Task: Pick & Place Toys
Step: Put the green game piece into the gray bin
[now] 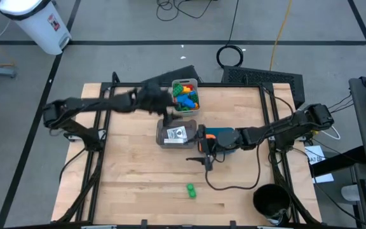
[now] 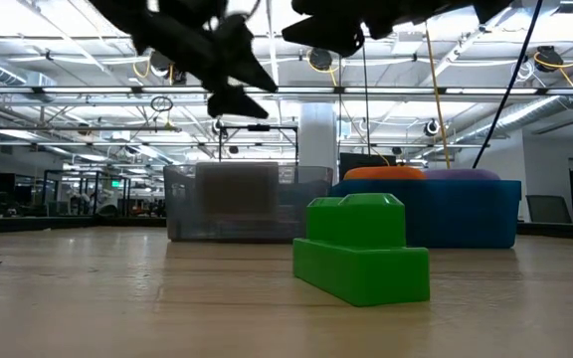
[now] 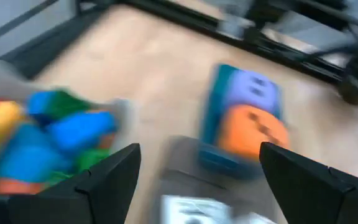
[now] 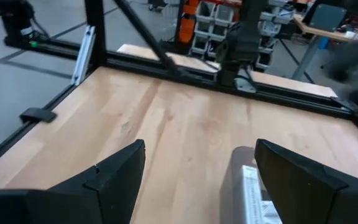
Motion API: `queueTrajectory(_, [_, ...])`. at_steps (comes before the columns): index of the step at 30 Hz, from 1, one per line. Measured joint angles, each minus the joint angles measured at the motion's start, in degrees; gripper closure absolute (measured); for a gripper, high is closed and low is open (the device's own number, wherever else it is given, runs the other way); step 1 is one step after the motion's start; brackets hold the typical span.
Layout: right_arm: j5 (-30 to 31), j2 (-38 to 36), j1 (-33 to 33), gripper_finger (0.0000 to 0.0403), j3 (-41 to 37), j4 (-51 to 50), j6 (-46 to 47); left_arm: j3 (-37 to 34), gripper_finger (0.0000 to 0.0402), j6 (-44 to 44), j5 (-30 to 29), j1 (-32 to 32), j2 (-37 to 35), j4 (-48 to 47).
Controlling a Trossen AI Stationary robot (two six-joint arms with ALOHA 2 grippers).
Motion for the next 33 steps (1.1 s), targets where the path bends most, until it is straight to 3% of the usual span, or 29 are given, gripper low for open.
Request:
queueTrajectory(5, [-0.06,0.0,2.95,0.011,0.0,-0.82,-0.38,-10.89,0.0065,0.04,-10.19,-10.74,-7.69,8.19])
queueTrajectory(8, [0.04,0.0,5.18,0.011,0.0,-0.85,-0.24,-16.75,0.0064,-2.51,-16.71,-13.64,-12.91,10.19])
queueTrajectory(12, [1.38,1.07,9.55,0.011,0.02,-1.1,0.16,-23.69,0.0064,-6.44,-18.04,-16.01,-21.04,13.73])
queueTrajectory(18, [9.24,8.12,16.52,0.0106,3.48,-2.88,3.19,-35.24,0.0064,-8.85,-17.84,-23.09,-29.9,29.19])
queueTrajectory(26, [15.71,18.72,20.91,0.0084,18.28,-24.04,21.59,-42.59,0.0064,-15.27,-18.66,-33.01,-31.85,38.96])
queueTrajectory(33, [14.79,29.25,22.17,0.0096,26.88,-37.92,35.23,-42.61,0.0064,-20.35,-27.66,-39.75,-30.39,39.32])
